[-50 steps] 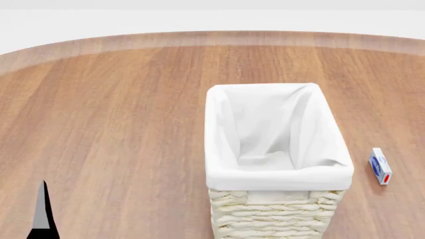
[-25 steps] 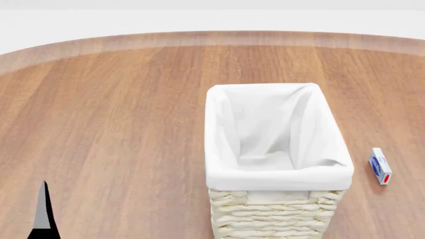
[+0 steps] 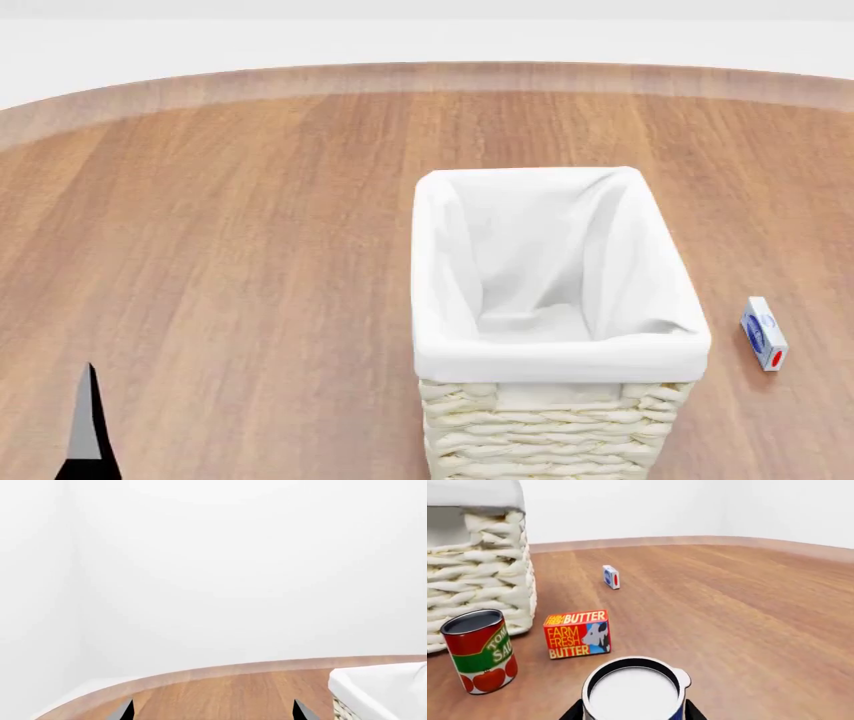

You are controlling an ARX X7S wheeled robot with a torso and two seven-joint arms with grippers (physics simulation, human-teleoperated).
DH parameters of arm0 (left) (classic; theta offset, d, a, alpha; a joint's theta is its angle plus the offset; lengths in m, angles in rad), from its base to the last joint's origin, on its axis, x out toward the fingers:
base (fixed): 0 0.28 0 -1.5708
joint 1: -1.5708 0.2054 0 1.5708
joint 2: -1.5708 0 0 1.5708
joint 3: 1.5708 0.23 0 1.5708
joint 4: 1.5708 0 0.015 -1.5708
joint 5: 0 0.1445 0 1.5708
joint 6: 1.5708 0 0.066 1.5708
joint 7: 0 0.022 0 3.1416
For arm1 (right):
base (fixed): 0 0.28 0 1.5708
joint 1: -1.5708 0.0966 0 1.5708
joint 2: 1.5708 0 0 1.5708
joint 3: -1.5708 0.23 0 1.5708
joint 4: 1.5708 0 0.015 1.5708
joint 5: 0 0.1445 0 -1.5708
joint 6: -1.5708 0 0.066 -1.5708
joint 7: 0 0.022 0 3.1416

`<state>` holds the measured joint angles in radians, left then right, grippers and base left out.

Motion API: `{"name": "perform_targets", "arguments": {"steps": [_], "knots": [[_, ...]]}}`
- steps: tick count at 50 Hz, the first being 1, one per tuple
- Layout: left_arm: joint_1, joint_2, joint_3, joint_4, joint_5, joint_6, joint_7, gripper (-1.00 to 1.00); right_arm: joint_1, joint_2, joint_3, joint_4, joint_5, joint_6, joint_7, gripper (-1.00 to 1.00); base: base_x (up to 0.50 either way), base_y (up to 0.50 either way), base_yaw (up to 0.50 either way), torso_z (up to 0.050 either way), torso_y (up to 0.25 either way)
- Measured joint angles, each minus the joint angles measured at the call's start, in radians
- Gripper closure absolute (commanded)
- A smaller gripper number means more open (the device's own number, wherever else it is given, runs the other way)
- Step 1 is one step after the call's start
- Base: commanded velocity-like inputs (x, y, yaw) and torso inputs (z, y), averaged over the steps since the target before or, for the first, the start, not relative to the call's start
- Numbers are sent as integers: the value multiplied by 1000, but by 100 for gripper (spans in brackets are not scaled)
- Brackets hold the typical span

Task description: Pick up the alphabet soup and put it in the basket.

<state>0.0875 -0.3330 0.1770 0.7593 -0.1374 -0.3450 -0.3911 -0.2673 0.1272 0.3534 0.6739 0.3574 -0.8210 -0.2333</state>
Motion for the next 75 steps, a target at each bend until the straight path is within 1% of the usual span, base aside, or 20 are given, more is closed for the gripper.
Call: {"name": "perform_targets", "arguments": {"steps": [8,13,31,47,60,75], "knots": [[0,-2,3,-2,-2,2,-3,-100,4,-2,-3,4,18,-2,-6,100,1,0,0,0,0],[-1,-3,4,-3,-4,2,-5,-100,-14,-5,-19,-52,17,35,10,100,0,0,0,0,0],[-3,-8,5,-6,-14,6,-10,-100,-139,35,-53,-544,17,275,133,100,0,0,0,0,1],[-3,-13,7,-13,-19,11,-14,-100,-189,110,-23,-857,44,451,236,100,0,0,0,0,1],[-4,-17,9,-16,-23,14,-18,-100,-142,192,-18,-1020,65,600,306,100,0,0,0,0,0],[-8,-21,12,-21,-25,14,-22,-100,-10,296,-26,-1159,100,769,380,100,0,0,0,0,1]]}}
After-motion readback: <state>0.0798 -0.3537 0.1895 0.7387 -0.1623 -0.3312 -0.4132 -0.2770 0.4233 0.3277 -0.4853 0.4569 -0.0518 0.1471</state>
